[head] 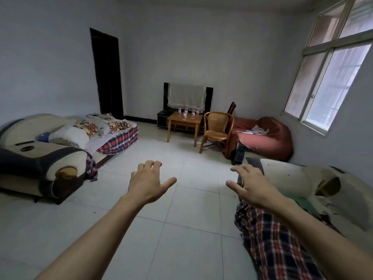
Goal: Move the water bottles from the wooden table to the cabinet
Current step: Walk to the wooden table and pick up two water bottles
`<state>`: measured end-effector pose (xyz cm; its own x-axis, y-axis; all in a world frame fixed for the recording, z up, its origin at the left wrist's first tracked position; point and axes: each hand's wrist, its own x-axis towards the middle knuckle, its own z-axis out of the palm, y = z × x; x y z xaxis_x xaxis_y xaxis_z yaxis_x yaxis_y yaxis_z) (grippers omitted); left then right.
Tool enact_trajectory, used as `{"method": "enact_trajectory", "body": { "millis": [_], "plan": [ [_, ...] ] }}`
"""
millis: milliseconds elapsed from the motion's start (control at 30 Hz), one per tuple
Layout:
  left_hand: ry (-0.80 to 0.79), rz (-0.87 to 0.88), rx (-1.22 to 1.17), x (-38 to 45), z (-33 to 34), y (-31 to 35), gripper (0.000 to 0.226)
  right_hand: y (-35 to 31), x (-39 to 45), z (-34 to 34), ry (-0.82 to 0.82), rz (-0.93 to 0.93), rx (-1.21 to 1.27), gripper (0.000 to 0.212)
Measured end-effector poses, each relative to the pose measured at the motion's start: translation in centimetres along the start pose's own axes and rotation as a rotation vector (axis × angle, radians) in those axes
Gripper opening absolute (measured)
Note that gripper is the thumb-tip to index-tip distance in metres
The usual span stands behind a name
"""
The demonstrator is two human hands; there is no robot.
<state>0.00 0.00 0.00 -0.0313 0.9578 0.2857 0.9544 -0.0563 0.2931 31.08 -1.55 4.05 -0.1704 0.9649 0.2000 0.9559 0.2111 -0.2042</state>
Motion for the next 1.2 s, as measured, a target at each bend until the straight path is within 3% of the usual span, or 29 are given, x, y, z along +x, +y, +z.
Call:
{"method": "enact_trajectory", "body": {
  "millis": [733,1200],
  "plan": [
    [-0.020,0.020,0.127,25.9,7.4,2.5,0.079,10.1,25.4,5.0,0.018,0.002,0.138,0.057],
    [-0.026,0.026,0.040,44.3,12.5,-5.5,0.078,7.2,43.8,10.2,0.003,0.013,0.050,0.058]
  ]
}}
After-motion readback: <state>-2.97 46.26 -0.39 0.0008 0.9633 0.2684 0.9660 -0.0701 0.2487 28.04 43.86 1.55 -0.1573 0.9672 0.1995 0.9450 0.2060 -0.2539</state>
